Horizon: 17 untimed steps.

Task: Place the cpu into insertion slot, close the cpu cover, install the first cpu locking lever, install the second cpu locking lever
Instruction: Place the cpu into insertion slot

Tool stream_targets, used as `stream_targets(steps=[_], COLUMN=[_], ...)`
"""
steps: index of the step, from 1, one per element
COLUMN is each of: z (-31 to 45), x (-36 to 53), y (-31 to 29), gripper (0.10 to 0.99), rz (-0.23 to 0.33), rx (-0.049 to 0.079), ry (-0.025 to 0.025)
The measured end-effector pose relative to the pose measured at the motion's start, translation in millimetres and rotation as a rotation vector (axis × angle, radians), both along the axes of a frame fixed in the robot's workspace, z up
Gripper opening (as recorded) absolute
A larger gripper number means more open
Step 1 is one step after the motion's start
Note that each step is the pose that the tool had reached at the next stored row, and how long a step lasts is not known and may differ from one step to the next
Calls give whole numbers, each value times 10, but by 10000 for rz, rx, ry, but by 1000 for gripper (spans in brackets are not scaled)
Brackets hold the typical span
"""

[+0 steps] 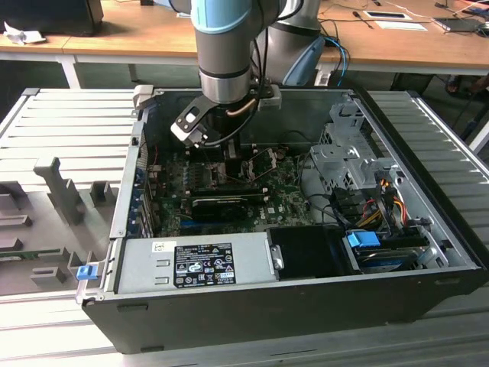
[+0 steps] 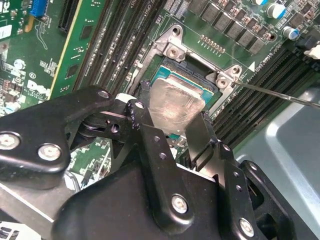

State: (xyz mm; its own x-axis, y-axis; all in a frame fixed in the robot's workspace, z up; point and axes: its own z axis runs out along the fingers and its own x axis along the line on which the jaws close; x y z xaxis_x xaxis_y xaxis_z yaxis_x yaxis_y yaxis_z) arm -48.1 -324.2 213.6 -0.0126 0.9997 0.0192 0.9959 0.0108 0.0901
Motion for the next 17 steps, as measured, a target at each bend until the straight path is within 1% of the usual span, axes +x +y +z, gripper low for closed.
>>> stream_targets(steps=[6, 17], z=[-56, -99], x=[-3, 5], y=[16, 25], gripper=[529, 529], rz=[-36, -103], rx=[0, 1], ry=[-1, -1])
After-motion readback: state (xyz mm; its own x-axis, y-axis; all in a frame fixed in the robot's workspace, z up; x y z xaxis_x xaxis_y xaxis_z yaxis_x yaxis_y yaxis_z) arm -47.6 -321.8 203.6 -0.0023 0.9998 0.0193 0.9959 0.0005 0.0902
